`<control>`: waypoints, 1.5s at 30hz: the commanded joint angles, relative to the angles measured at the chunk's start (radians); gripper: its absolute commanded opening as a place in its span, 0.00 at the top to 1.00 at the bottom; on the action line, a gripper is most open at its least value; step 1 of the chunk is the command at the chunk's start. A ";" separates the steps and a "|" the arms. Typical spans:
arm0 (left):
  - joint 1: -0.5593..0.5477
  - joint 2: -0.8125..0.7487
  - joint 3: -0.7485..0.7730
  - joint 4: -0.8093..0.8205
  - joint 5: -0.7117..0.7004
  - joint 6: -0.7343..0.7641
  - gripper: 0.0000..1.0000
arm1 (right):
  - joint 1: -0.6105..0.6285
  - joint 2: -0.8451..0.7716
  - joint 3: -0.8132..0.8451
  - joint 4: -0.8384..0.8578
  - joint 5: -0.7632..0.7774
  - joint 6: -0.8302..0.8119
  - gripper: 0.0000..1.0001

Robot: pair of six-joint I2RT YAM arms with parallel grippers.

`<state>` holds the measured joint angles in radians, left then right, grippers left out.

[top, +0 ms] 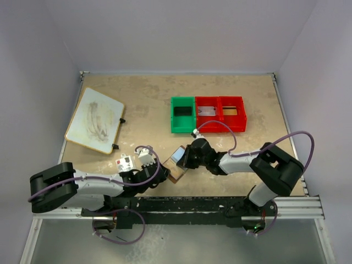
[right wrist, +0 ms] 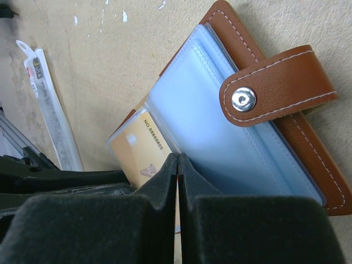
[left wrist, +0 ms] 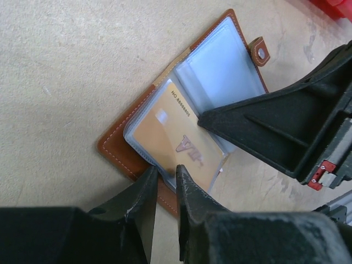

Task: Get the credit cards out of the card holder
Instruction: Remove the credit card from the card holder.

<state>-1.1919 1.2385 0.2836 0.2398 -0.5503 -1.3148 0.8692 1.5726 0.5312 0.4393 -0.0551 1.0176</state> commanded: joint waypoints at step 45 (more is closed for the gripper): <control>0.006 0.135 0.299 -0.181 0.006 0.135 0.79 | -0.004 -0.101 -0.056 -0.096 -0.053 -0.069 0.73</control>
<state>-1.1893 1.3426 0.5377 0.0784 -0.5709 -1.1843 0.8627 1.4540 0.4892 0.3492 -0.0971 0.9504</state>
